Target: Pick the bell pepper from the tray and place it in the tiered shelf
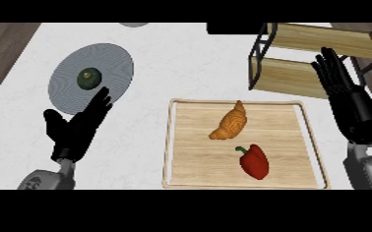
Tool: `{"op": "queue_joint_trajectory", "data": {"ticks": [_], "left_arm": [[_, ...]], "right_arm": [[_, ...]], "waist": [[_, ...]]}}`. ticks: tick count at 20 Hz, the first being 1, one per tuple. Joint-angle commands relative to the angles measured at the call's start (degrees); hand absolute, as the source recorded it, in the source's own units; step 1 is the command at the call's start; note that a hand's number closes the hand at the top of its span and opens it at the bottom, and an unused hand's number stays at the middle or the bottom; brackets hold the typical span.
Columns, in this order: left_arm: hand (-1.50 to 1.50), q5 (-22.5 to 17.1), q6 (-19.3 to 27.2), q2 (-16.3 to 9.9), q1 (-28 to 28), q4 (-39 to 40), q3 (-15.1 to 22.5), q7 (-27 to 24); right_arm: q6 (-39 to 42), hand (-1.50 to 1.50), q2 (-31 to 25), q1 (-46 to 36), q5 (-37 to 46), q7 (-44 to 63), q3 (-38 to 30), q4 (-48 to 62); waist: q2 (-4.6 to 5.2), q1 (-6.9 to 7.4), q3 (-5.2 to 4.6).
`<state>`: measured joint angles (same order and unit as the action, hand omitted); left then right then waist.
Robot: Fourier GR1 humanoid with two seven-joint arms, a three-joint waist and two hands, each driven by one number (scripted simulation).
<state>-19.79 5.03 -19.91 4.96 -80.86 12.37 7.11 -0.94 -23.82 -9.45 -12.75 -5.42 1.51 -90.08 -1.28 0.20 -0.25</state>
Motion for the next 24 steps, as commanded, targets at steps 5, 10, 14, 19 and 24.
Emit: {"op": "queue_joint_trajectory", "data": {"ticks": [5, 10, 14, 19, 24], "left_arm": [[0.0, 6.1, 7.8, -2.0, 5.1, -4.8, -4.7, -5.1], [0.0, 7.2, 12.7, -0.1, 3.6, -8.2, -5.6, -3.3], [0.0, 7.8, 13.5, -1.2, 2.1, -12.9, -6.1, -0.5], [0.0, 7.3, 13.1, -1.0, 1.3, -12.0, -6.9, -1.0], [0.0, 8.3, 13.0, -0.7, 2.5, -9.8, -6.8, -1.3]], "right_arm": [[19.1, 1.5, 1.8, -6.3, -3.1, 2.5, 17.7, -5.1], [21.7, -1.5, 6.7, -7.6, -11.9, 8.5, 16.4, 1.0], [36.0, -1.5, -0.2, -10.4, -19.1, 4.2, 11.6, 3.0], [46.4, -1.5, -10.8, -16.0, -15.2, 7.9, 13.4, -4.0], [51.6, -1.5, -16.3, -21.1, -8.5, 11.0, 15.3, -11.4]], "waist": [[1.0, 4.9, 0.29], [1.37, 1.4, 0.32], [1.27, 0.81, 0.34], [0.95, 0.33, 0.25], [1.08, -0.2, 0.2]]}}
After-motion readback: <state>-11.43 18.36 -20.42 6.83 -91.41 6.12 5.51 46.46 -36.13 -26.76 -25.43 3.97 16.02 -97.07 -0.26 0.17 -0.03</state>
